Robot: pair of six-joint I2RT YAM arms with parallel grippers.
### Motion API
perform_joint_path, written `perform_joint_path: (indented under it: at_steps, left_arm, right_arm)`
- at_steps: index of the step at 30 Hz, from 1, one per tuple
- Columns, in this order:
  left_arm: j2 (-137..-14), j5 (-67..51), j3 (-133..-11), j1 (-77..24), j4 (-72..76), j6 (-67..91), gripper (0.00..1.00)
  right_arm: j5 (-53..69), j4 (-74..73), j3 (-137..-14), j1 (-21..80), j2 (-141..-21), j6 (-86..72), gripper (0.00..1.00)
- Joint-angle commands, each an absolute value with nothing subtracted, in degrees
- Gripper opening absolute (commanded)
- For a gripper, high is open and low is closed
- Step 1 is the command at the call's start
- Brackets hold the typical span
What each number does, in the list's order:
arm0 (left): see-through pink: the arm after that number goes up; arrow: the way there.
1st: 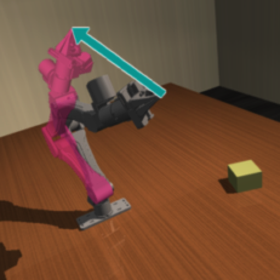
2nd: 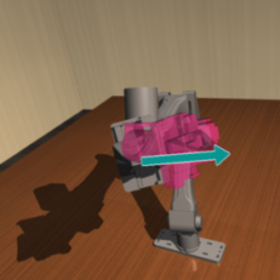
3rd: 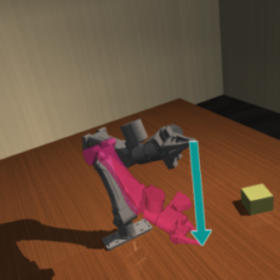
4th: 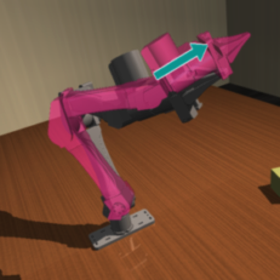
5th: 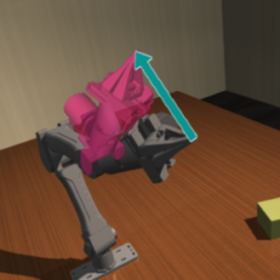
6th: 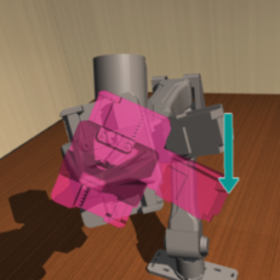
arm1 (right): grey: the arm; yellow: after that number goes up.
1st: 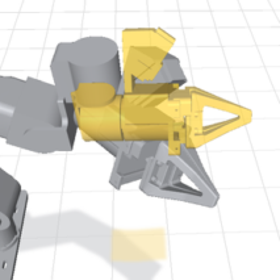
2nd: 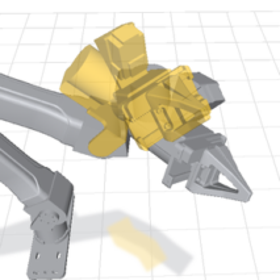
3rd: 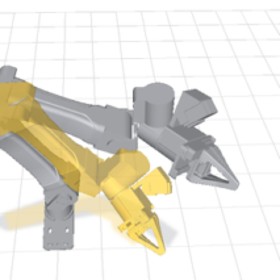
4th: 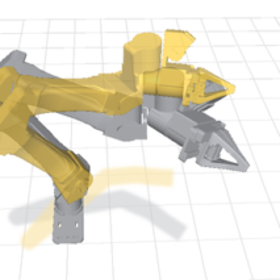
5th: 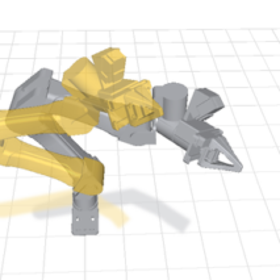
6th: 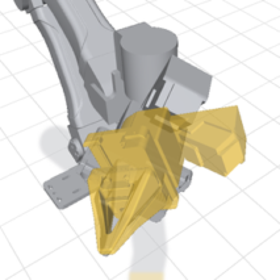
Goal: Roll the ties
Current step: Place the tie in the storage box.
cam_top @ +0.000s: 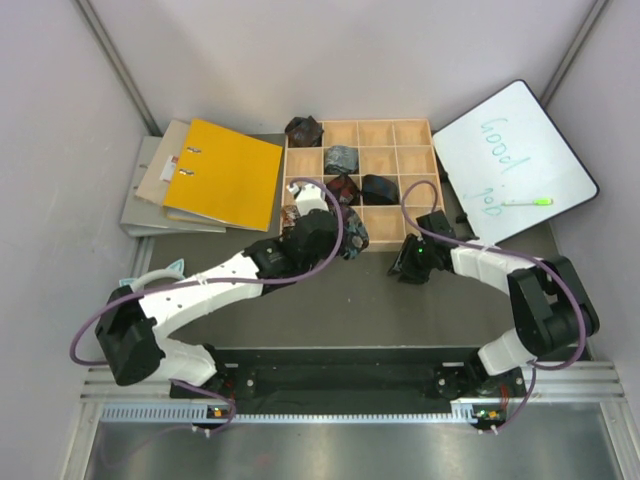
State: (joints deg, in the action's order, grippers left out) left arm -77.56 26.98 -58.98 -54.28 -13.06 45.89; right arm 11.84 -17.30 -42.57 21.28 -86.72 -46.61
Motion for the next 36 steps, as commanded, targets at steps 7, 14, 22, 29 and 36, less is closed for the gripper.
perform_joint_path:
  at_steps: [7,14,22,29,36]
  left_arm:
    - [-88.14,22.94,-69.17,-45.97,-9.14,40.96,0.0]
    - [-94.65,18.99,-72.51,-41.75,-6.59,41.92,0.0]
    - [-95.89,18.72,-75.76,-39.2,-6.76,41.14,0.0]
    - [-98.34,17.05,-83.57,-33.06,-9.14,37.97,0.0]
    - [-104.93,14.15,-89.64,-27.43,-7.3,37.26,0.0]
  right_arm:
    - [10.81,-10.2,-34.72,21.62,-81.57,-48.16,0.39]
    - [11.42,-8.18,-31.29,21.62,-80.51,-48.16,0.39]
    - [11.69,-5.72,-28.3,21.71,-81.12,-48.08,0.38]
    - [12.04,-0.36,-26.02,22.67,-83.93,-47.03,0.38]
    - [9.23,7.29,-23.56,27.15,-84.12,-43.77,0.36]
